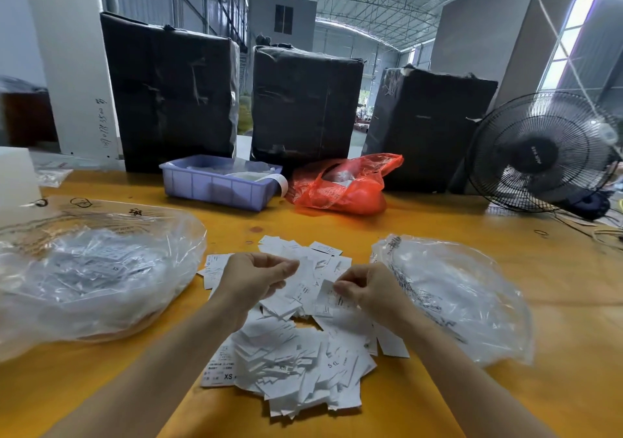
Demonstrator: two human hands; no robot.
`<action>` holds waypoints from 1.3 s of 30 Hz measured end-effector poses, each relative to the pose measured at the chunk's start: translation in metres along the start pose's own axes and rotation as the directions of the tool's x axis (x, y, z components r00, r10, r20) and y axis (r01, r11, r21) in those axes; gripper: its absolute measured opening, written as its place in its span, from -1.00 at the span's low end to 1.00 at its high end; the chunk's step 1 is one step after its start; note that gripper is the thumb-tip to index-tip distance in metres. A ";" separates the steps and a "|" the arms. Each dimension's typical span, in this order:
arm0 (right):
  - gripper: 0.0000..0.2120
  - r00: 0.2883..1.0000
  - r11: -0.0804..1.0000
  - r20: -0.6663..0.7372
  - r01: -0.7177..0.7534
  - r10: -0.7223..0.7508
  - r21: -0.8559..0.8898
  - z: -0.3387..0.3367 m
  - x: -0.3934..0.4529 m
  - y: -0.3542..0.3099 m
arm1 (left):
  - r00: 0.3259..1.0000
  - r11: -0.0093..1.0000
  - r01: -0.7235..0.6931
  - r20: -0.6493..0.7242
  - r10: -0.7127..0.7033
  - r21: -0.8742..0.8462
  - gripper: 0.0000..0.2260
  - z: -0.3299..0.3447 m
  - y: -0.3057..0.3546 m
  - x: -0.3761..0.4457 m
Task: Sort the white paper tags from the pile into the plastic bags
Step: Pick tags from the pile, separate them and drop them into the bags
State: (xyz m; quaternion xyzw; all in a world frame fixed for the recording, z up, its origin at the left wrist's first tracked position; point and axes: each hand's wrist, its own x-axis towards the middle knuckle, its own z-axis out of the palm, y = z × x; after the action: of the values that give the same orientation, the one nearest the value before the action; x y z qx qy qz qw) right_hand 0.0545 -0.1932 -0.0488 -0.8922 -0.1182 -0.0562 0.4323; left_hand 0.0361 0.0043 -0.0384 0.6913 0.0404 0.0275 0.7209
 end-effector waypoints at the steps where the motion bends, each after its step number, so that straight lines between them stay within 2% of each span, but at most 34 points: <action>1: -0.89 1.000 1.000 -0.021 -0.016 0.016 -0.005 0.001 -0.002 0.002 | 1.000 1.000 0.001 0.015 -0.001 0.007 -0.89 0.001 0.000 -0.001; 4: -0.85 0.998 0.999 -0.057 -0.033 0.035 0.030 0.001 -0.006 0.001 | 0.998 1.000 -0.003 0.057 0.003 0.010 -0.89 0.005 0.000 -0.005; 7: -0.85 0.988 0.959 -0.121 -0.064 0.100 0.275 -0.003 -0.009 -0.009 | 0.997 1.000 -0.002 0.073 0.000 0.025 -0.90 0.007 -0.001 -0.007; 11: -0.89 0.974 0.740 -0.036 -0.144 0.222 0.657 -0.008 -0.019 -0.018 | 0.994 0.998 0.014 0.111 -0.020 0.061 -0.92 0.010 -0.002 -0.009; 13: -0.92 0.970 0.610 0.031 -0.175 0.239 0.773 -0.009 -0.026 -0.020 | 0.990 0.996 0.024 0.136 -0.036 0.091 -0.93 0.013 -0.003 -0.011; 16: -0.77 0.966 0.466 0.104 -0.207 0.237 0.860 -0.011 -0.036 -0.022 | 0.983 0.992 0.035 0.177 -0.057 0.123 -0.94 0.017 -0.003 -0.013; 17: -0.77 0.967 0.471 0.110 -0.208 0.228 0.857 -0.011 -0.038 -0.023 | 0.979 0.991 0.040 0.192 -0.064 0.129 -0.95 0.018 -0.004 -0.014; 21: -0.95 0.975 0.666 0.030 -0.172 0.219 0.726 -0.005 -0.042 -0.024 | 0.960 0.988 0.068 0.262 -0.103 0.139 -0.90 0.021 -0.002 -0.019; 25: -0.92 0.972 0.627 -0.043 -0.116 0.232 0.771 -0.001 -0.043 -0.025 | 0.945 0.986 0.092 0.299 -0.131 0.142 -0.86 0.022 0.000 -0.022; 28: -0.92 0.967 0.664 -0.082 -0.102 0.240 0.741 -0.003 -0.043 -0.025 | 0.939 0.985 0.122 0.306 -0.155 0.124 -0.84 0.023 0.002 -0.024; 39: -0.68 0.967 0.647 -0.010 -0.162 0.254 0.745 0.002 -0.047 -0.028 | 0.931 0.983 0.146 0.321 -0.173 0.107 -0.81 0.024 0.005 -0.028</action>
State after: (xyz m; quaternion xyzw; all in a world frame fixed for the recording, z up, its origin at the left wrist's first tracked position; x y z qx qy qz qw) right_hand 0.0015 -0.1826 -0.0388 -0.6436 -0.0028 -0.0044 0.7654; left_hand 0.0109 -0.0222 -0.0318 0.7095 -0.0233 -0.1487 0.6884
